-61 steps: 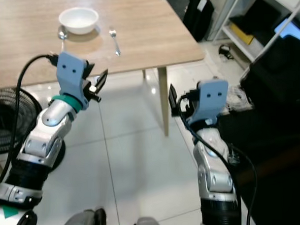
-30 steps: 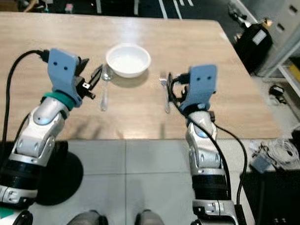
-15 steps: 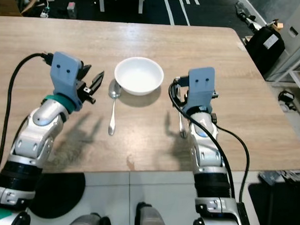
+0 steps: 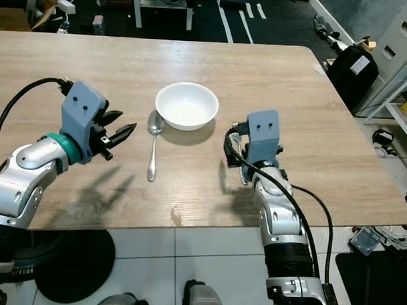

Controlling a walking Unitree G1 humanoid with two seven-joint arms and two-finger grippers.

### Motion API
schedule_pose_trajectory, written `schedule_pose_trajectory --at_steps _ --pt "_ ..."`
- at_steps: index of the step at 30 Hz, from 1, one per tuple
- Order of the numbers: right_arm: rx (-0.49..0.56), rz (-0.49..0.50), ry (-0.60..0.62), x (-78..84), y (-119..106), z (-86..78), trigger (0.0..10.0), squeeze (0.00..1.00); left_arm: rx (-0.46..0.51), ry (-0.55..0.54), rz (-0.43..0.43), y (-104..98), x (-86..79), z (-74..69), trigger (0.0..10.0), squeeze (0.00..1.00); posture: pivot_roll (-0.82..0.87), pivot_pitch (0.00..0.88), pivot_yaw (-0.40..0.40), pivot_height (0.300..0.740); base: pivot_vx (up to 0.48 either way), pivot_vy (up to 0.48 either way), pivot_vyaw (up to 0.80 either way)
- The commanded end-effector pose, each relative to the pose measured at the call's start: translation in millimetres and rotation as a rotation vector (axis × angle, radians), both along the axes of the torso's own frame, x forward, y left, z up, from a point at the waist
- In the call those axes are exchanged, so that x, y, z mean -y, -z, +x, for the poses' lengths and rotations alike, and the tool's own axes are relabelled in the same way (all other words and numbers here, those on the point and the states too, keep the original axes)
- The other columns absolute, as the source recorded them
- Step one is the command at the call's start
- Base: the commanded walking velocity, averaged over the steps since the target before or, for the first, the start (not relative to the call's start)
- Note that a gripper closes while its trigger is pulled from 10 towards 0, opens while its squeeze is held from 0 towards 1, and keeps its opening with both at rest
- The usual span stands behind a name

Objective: Setting the table

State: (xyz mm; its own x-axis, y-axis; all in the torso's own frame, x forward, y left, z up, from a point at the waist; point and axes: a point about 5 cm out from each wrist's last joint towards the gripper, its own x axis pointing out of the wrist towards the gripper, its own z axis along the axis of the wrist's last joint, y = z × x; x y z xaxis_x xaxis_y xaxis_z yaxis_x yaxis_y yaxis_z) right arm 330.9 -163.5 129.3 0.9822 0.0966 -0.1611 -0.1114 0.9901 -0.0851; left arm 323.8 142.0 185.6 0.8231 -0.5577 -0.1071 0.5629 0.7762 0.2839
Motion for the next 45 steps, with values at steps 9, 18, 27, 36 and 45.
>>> schedule_pose_trajectory --at_steps 9,18,27,36,45 --pt "-0.107 0.015 0.106 -6.3 22 9.8 10.0 0.0 -0.029 0.001 -0.02 2 7.2 -9.0 10.0 0.0 0.03 0.032 0.012 0.74 0.0 0.0 0.0" --pt "-0.183 0.064 0.191 8.0 31 12.1 10.0 0.0 -0.039 -0.026 -0.026 3 3.5 -12.8 10.0 0.0 0.04 0.045 -0.008 0.74 0.0 0.0 0.0" --pt "-0.296 0.147 0.192 16.2 48 10.4 3.8 0.0 -0.049 -0.043 -0.041 6 6.0 -16.1 10.0 0.0 0.04 0.057 -0.023 0.74 0.0 0.0 0.0" --pt "-0.324 0.131 0.199 18.9 57 8.9 0.0 0.0 -0.053 -0.063 -0.047 6 5.0 -17.1 10.0 0.0 0.04 0.06 -0.025 0.74 0.0 0.0 0.0" --pt "-0.339 0.157 0.199 19.2 60 7.5 0.0 0.0 -0.05 -0.08 -0.049 6 4.6 -16.3 10.0 0.0 0.03 0.055 -0.026 0.74 0.0 0.0 0.0"
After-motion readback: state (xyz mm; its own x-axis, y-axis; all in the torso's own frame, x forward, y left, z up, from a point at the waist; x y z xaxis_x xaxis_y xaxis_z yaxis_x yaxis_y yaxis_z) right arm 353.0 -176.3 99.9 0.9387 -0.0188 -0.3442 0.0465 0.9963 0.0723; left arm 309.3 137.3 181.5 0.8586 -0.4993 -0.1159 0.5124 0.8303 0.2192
